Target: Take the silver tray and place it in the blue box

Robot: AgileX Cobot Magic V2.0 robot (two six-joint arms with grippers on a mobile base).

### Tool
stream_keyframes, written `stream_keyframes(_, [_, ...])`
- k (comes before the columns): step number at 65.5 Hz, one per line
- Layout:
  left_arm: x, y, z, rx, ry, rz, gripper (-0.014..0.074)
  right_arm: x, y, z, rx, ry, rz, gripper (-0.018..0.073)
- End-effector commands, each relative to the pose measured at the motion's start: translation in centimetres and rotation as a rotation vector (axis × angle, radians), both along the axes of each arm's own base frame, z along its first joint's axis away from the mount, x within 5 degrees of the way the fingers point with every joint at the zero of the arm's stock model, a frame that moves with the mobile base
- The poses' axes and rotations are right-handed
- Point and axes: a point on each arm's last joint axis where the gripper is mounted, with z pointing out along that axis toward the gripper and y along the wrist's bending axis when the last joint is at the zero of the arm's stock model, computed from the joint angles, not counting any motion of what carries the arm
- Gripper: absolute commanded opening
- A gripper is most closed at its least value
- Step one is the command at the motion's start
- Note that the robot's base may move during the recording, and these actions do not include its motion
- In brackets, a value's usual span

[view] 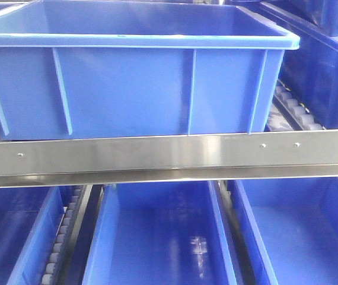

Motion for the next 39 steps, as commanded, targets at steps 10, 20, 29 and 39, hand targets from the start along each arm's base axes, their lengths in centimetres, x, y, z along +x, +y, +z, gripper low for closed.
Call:
stream_keyframes(10, [-0.1, 0.1, 1.5, -0.029, -0.09, 0.002, -0.0006, -0.4, 0.0, 1.5, -0.005, -0.122, -0.005, 0.0052])
stream_keyframes(20, [-0.5, 0.6, 1.3, 0.049, -0.17, 0.073, -0.0006, -0.4, 0.0, 1.5, -0.005, -0.122, -0.005, 0.0052])
stream_keyframes(29, [-1.4, 1.4, -0.6, 0.054, -0.22, 0.194, -0.0006, -0.4, 0.0, 1.4, -0.005, -0.118, -0.004, 0.0052])
stream_keyframes(39, [-2.1, 1.8, -3.5, 0.014, -0.213, 0.263, -0.0006, -0.4, 0.0, 1.4, -0.005, -0.118, -0.004, 0.0052])
